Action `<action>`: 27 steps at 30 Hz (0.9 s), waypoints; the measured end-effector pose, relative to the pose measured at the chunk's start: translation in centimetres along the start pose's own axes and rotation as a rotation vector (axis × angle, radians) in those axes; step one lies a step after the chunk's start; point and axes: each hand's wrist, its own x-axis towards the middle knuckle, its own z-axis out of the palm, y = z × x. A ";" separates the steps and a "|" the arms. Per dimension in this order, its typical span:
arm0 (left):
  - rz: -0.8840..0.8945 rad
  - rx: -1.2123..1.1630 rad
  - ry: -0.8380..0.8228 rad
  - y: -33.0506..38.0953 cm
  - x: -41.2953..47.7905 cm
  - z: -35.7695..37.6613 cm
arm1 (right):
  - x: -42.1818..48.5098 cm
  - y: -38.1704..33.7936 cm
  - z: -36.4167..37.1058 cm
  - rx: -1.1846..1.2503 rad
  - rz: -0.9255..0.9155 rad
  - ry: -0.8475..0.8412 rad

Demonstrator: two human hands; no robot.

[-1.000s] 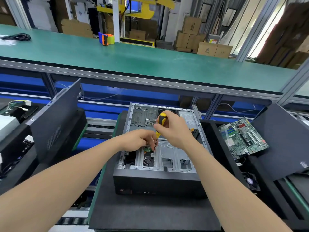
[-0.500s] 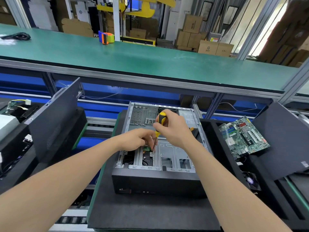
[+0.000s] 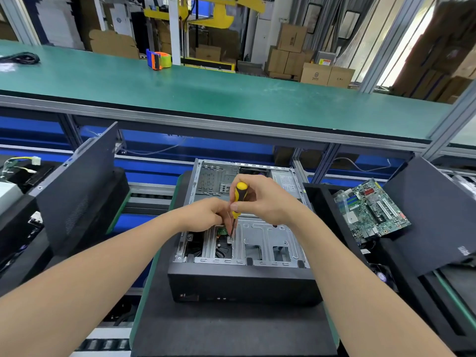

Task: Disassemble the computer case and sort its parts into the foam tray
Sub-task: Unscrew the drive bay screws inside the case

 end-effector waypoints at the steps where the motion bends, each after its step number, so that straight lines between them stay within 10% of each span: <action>1: -0.001 0.005 0.009 -0.1 0.2 0.1 | 0.0 -0.1 0.0 -0.011 0.008 0.007; 6: 0.069 -0.025 0.236 0.4 1.7 0.4 | -0.1 -1.3 2.6 0.203 0.068 0.142; 13: -0.095 0.503 -0.144 1.1 4.4 0.6 | 1.0 -2.7 6.8 0.741 0.189 0.549; 27: -0.174 0.596 -0.048 -1.0 5.4 1.0 | 2.8 -0.2 6.2 1.116 0.225 0.425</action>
